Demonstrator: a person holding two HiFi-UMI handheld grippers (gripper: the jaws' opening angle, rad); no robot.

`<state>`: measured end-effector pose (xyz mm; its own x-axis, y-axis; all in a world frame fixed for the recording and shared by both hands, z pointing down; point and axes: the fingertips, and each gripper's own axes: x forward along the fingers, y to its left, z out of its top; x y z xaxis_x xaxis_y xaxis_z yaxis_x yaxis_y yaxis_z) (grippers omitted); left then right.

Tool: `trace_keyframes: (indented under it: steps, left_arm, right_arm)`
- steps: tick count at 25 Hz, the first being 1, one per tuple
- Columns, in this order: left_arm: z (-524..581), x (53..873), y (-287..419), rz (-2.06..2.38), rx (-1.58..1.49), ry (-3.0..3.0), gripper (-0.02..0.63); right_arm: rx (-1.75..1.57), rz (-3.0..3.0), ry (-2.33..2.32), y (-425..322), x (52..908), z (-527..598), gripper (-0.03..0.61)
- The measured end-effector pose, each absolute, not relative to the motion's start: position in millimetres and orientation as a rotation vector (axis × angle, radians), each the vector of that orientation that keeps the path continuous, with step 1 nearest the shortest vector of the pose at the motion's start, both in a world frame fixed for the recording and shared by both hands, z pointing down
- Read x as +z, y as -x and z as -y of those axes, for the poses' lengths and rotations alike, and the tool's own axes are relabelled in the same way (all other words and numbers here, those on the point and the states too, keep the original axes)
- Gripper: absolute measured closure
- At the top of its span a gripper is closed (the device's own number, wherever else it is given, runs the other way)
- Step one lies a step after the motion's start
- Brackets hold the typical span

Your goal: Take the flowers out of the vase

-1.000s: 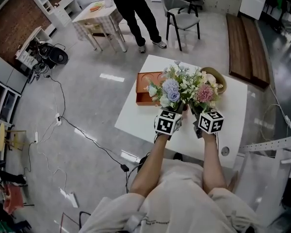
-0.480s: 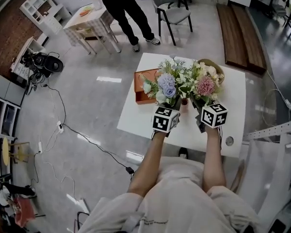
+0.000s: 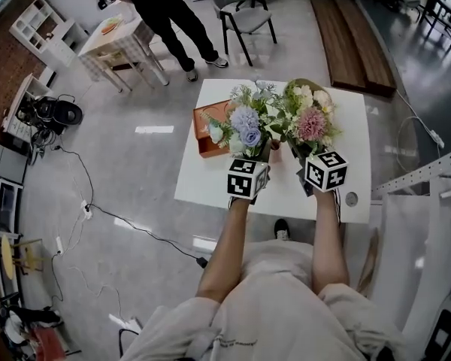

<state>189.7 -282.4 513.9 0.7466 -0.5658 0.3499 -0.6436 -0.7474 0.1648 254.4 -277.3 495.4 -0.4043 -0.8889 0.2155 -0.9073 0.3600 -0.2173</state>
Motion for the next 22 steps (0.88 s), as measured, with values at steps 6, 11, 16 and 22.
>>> trace_keyframes:
  steps: [6, 11, 16, 22]
  left_arm:
    - [275, 503, -176, 0.951, 0.36, -2.663, 0.588]
    - [267, 487, -170, 0.936, 0.337, -2.696, 0.588]
    - [262, 472, -158, 0.923, 0.311, -2.718, 0.588]
    - [241, 472, -144, 0.902, 0.326, -2.723, 0.588]
  right_arm:
    - [0.441, 2.524, -1.753, -256, 484, 259, 0.548]
    - [0.405, 2.514, -1.82, -258, 470, 250, 0.548]
    - [0.363, 2.5, -1.868, -251, 455, 240, 0.548]
    - [0.368, 2.495, -1.906, -244, 450, 224, 0.549]
